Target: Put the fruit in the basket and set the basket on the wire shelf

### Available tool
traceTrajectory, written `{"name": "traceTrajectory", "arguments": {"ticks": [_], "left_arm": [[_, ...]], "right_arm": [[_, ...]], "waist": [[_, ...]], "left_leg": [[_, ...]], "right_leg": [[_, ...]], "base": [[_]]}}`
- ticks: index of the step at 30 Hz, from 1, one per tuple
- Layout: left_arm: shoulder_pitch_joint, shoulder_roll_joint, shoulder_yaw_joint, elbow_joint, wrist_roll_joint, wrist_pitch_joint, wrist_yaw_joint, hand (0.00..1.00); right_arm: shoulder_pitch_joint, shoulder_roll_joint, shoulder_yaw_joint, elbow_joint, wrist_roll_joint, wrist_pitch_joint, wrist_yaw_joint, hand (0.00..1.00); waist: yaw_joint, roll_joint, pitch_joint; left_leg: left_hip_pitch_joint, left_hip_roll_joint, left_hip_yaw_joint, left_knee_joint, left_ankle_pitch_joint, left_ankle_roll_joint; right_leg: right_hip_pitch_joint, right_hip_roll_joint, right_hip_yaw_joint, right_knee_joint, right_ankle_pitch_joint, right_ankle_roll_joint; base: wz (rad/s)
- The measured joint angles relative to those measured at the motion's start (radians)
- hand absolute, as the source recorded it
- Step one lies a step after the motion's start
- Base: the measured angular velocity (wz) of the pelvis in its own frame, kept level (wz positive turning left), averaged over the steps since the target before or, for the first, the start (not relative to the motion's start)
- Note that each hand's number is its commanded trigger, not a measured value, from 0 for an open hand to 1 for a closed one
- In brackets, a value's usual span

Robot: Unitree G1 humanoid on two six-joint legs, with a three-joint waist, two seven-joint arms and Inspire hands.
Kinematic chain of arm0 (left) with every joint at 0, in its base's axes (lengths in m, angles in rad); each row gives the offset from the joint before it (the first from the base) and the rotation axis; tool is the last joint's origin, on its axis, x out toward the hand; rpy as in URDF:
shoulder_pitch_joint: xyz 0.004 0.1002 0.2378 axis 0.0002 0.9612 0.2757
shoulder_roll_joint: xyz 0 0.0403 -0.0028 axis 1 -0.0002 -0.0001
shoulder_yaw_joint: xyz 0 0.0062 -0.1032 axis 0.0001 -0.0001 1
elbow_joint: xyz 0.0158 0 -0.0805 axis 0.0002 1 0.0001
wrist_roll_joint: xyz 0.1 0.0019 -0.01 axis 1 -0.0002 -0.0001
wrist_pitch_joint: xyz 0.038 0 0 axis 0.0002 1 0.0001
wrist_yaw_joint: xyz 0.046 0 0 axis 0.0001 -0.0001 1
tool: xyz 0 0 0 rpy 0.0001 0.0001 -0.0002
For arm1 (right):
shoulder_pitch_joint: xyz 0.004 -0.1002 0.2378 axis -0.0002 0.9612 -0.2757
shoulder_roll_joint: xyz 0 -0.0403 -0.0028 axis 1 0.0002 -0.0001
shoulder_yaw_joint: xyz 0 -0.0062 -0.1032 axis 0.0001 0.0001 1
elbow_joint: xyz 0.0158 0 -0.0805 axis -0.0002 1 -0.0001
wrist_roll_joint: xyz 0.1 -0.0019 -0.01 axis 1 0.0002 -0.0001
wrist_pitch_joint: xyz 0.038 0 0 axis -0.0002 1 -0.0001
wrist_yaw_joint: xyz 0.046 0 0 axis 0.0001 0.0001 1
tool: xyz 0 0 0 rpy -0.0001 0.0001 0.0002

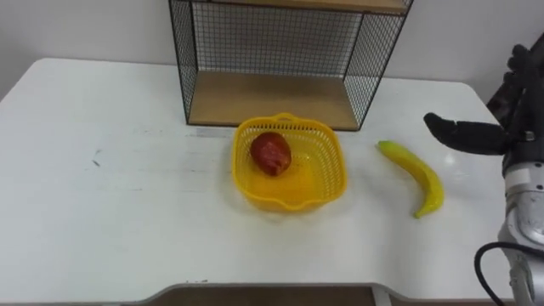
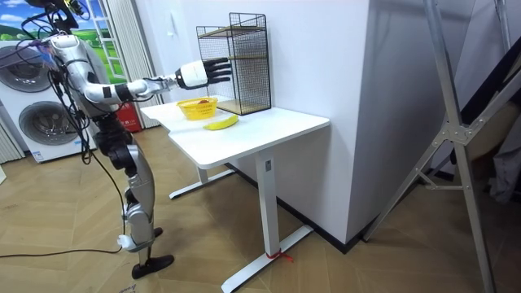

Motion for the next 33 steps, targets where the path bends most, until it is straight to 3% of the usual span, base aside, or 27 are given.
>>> {"name": "traceTrajectory", "arguments": {"ticks": [12,16,22,33], "left_arm": [[0.0,0.0,-0.002,-0.016,-0.001,0.055,0.0,0.0],[-0.001,0.0,0.001,-0.024,0.001,0.059,-0.007,0.0],[0.001,0.004,0.004,-0.032,0.001,0.063,-0.007,0.0],[0.003,0.004,0.024,-0.033,0.0,0.079,-0.007,0.0]], "right_arm": [[-0.035,-0.01,0.003,0.188,0.022,0.044,0.03,0.0],[-0.087,-0.037,0.003,0.256,0.011,0.047,0.048,0.0],[-0.142,-0.048,0.004,0.349,-0.017,0.058,0.093,0.0],[-0.141,-0.049,0.003,0.379,-0.036,0.087,0.228,0.0]], "waist": [[-0.001,0.008,0.0072],[0.002,0.007,0.0062],[0.007,-0.01,-0.0034],[0.021,-0.022,-0.006]], "left_leg": [[-0.003,0.0,-0.001,-0.002,0.0,0.0],[-0.003,0.0,0.0,-0.002,0.0,0.0],[-0.003,0.0,-0.005,0.003,0.0,0.0],[-0.011,0.0,-0.01,0.013,0.0,0.0]], "right_leg": [[-0.004,-0.001,-0.005,0.003,0.0,0.0],[-0.009,-0.001,-0.003,0.013,0.0,0.0],[-0.006,-0.001,-0.006,0.013,0.0,0.0],[-0.006,-0.002,-0.012,0.012,-0.001,0.0]], "base": [[0.0],[0.0],[0.0],[0.02]]}}
